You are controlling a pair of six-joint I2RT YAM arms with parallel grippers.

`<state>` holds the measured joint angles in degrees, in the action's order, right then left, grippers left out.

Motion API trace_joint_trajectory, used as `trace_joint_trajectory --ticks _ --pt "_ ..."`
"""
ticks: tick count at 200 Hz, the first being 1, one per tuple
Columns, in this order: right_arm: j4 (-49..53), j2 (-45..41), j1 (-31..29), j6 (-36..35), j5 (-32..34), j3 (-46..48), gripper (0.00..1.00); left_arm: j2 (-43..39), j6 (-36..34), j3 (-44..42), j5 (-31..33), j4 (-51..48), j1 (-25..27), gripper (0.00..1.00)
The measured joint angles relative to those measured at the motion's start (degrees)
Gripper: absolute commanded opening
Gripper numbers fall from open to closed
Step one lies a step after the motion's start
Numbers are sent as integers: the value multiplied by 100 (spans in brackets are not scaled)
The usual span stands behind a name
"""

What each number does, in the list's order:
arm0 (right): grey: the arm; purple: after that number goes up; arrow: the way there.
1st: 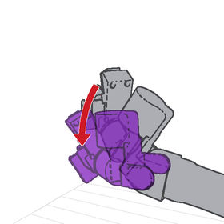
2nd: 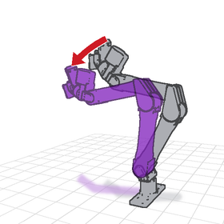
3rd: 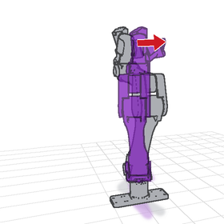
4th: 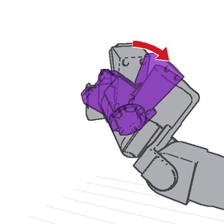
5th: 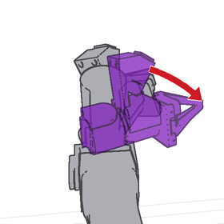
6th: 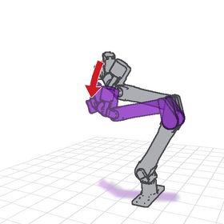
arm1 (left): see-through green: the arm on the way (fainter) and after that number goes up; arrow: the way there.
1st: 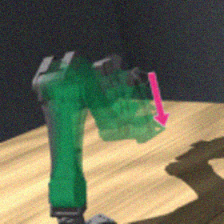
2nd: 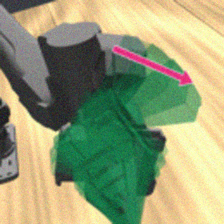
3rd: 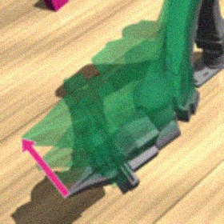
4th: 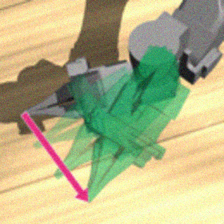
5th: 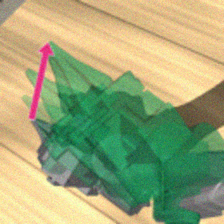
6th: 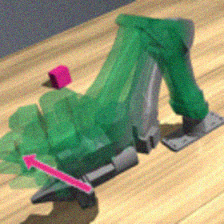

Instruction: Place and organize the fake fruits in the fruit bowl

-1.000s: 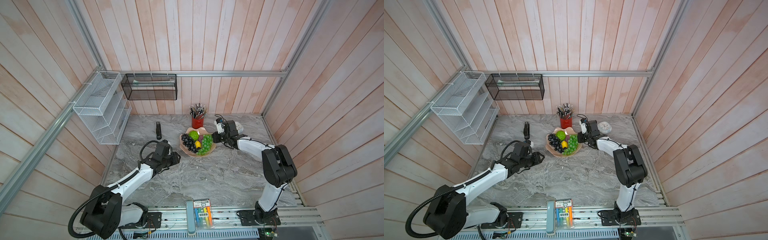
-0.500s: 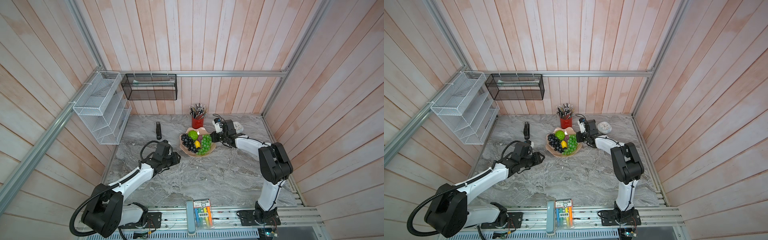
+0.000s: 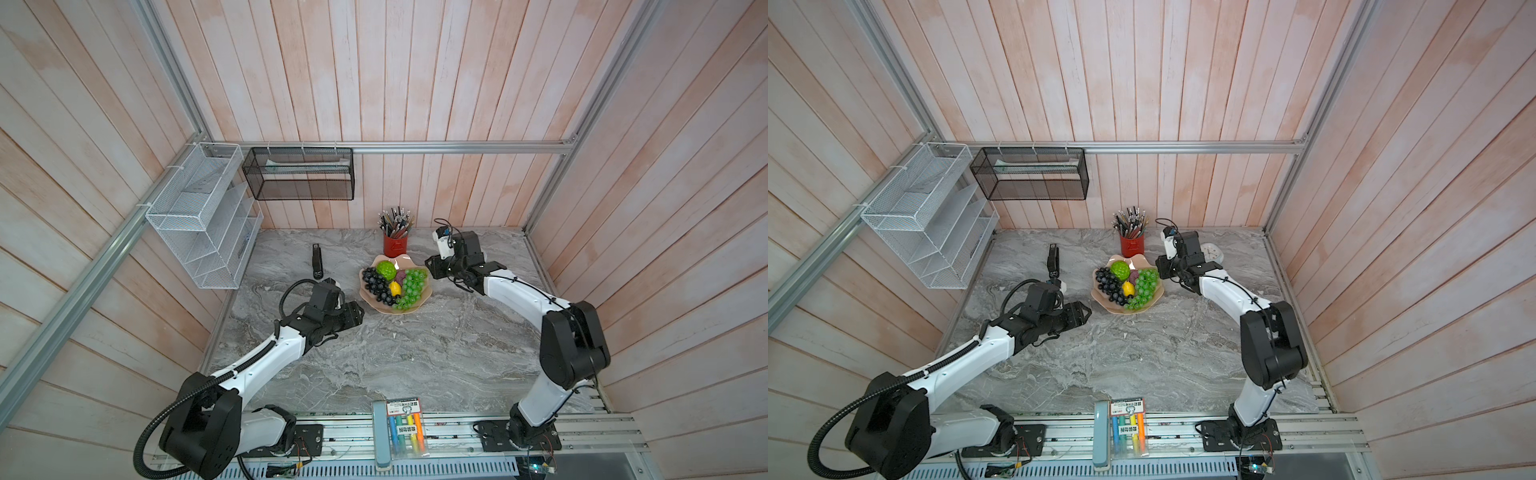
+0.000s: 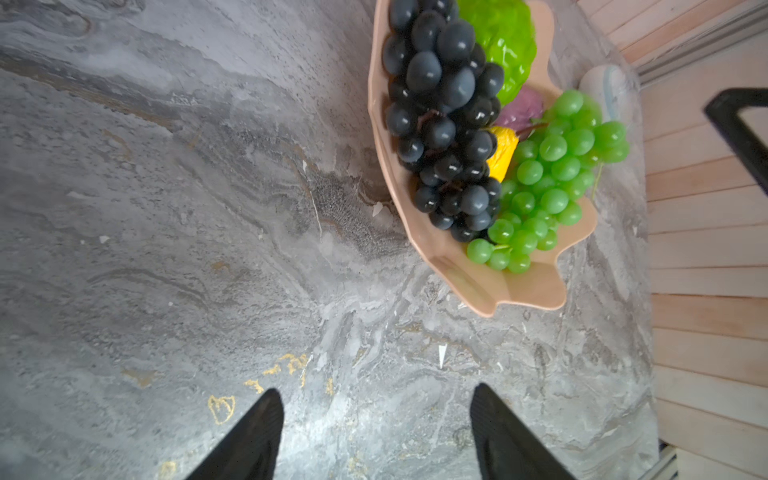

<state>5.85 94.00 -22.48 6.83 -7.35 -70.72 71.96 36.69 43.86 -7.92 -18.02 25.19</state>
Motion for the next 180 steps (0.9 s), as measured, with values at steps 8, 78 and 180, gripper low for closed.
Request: trace_joint_trajectory --ticks 8,78,180 --pt "-7 -337 2 -11 98 105 43 -59 -83 136 98 -92 -13 88" --pt "-557 -2800 411 24 1034 1794 98 -702 -1547 516 1115 463 -730 100" --pt "-4144 -3882 1952 -341 1318 5311 98 -710 -3307 -3027 2153 4940 -2004 100"
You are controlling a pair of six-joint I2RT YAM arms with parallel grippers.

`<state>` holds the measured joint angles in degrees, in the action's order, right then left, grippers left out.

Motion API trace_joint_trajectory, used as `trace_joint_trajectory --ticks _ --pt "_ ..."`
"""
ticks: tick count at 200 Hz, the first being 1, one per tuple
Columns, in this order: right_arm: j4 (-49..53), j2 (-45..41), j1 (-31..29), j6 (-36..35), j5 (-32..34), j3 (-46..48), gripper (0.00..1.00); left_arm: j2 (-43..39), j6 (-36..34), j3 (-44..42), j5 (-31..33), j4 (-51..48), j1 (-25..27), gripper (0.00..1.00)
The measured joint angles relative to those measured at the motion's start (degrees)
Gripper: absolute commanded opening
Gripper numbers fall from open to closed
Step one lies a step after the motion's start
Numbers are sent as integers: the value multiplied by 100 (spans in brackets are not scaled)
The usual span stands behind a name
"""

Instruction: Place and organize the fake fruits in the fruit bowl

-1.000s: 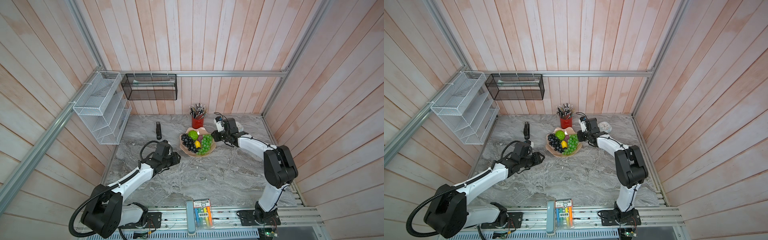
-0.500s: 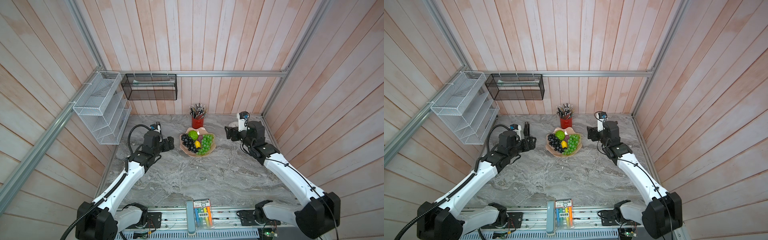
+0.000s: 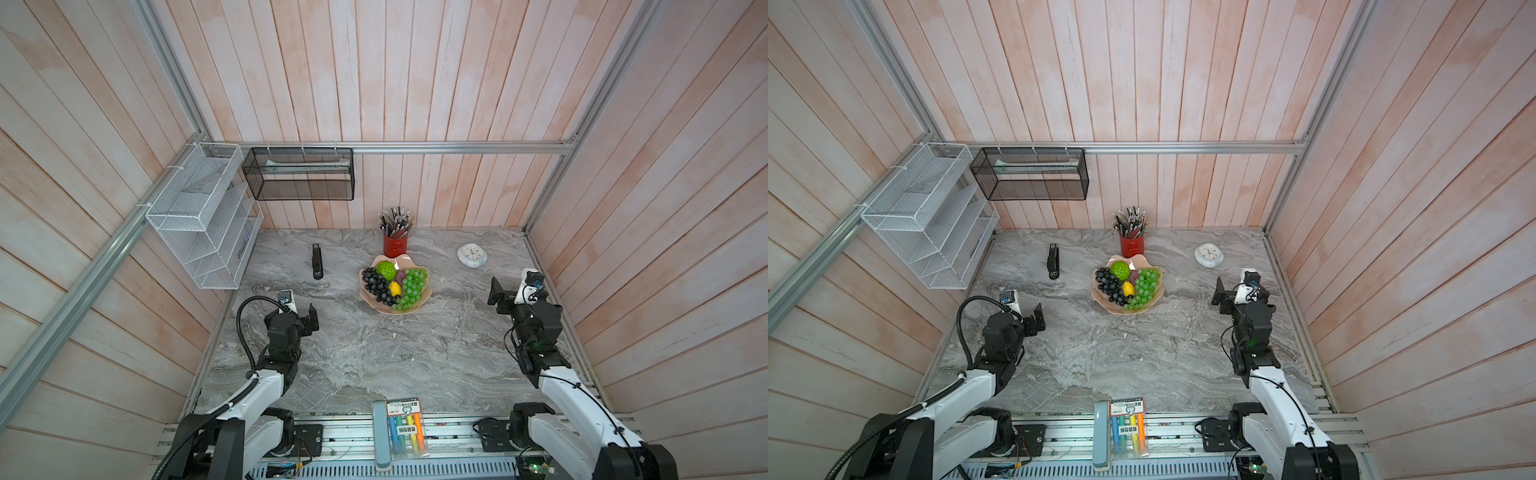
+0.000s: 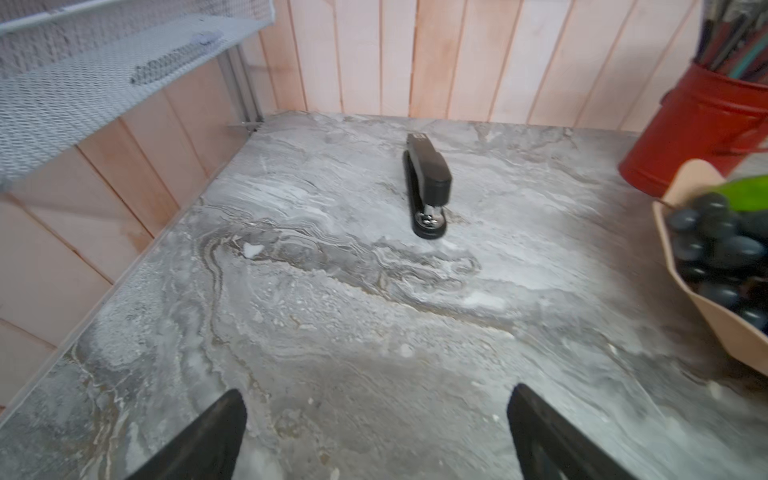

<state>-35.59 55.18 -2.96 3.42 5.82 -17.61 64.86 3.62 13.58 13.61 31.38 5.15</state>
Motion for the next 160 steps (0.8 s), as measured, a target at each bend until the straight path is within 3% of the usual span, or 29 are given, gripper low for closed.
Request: trace_joint_trajectory --ticks 46,86,110,160 --pt "-1233 1386 136 -146 70 516 98 1423 -212 125 -229 1628 -208 100" --pt "-2498 2382 664 -39 -186 538 98 2310 -245 208 -487 2745 -341 100" --pt "-3296 3261 737 -20 -457 566 98 2385 -229 208 -667 2857 -461 100" --pt "-3464 3276 732 -46 -745 511 98 2385 -210 223 -828 2986 -520 100"
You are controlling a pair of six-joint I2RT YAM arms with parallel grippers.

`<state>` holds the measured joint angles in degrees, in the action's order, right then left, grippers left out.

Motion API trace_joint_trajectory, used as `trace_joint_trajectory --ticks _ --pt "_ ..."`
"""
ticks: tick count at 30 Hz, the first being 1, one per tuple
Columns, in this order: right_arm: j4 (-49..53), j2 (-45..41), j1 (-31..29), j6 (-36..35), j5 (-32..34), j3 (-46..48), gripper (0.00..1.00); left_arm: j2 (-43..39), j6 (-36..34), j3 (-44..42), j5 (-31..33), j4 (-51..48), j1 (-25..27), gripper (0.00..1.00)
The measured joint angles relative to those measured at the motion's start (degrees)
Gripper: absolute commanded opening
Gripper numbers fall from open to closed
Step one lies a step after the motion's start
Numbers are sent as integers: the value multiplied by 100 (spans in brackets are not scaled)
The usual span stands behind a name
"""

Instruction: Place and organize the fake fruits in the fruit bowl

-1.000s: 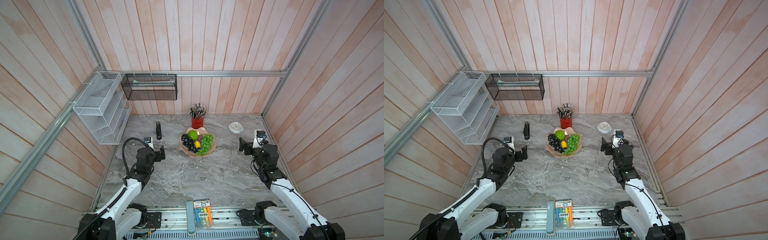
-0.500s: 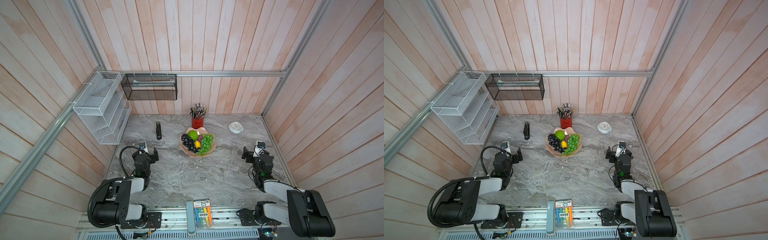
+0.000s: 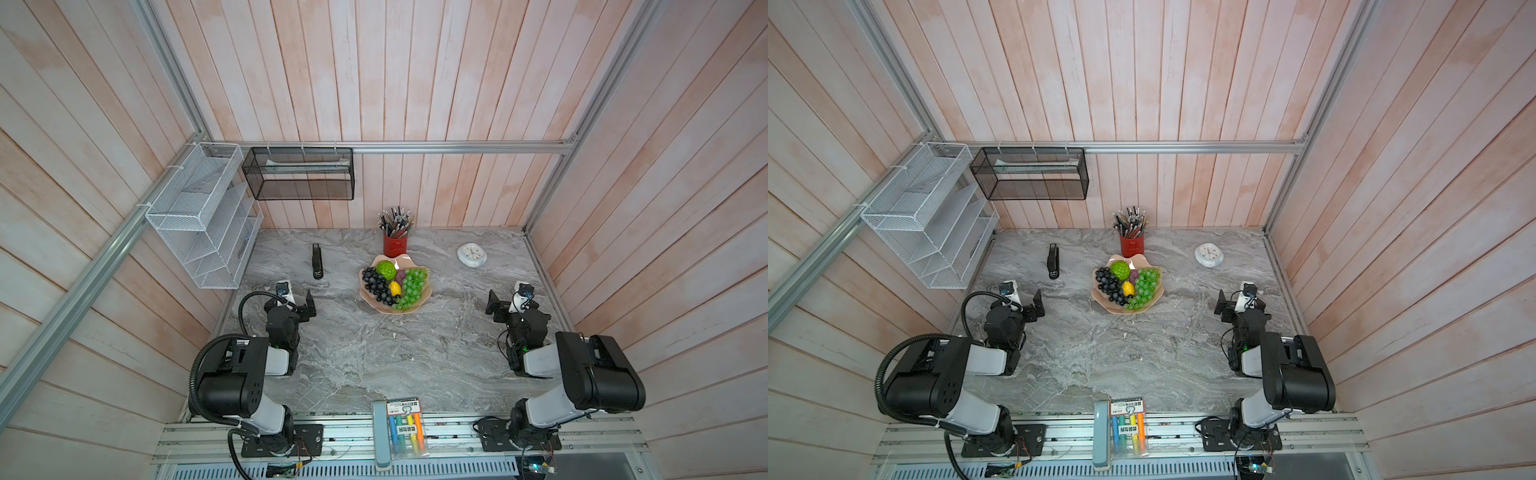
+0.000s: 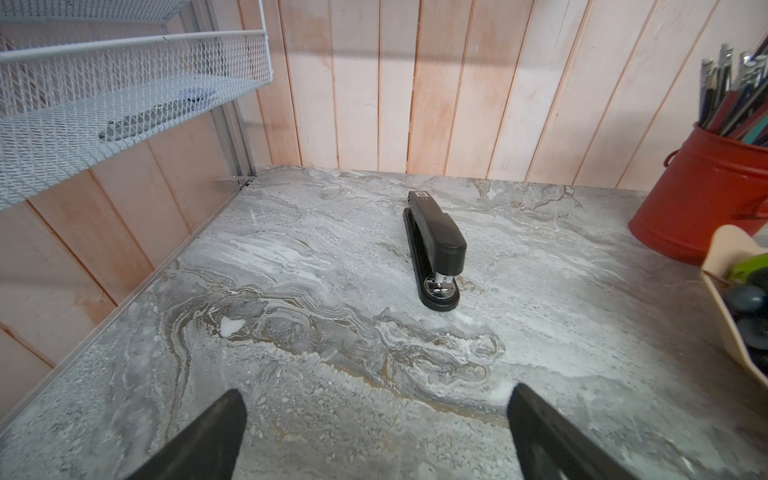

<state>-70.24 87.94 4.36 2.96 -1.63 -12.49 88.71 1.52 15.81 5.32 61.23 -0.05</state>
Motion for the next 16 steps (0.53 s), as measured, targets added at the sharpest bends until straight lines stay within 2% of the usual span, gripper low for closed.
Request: trace_joint_trajectory --ticks 16 --pt "129 -20 -31 -42 0 -74 98 0 0 4 -46 17 0 100"
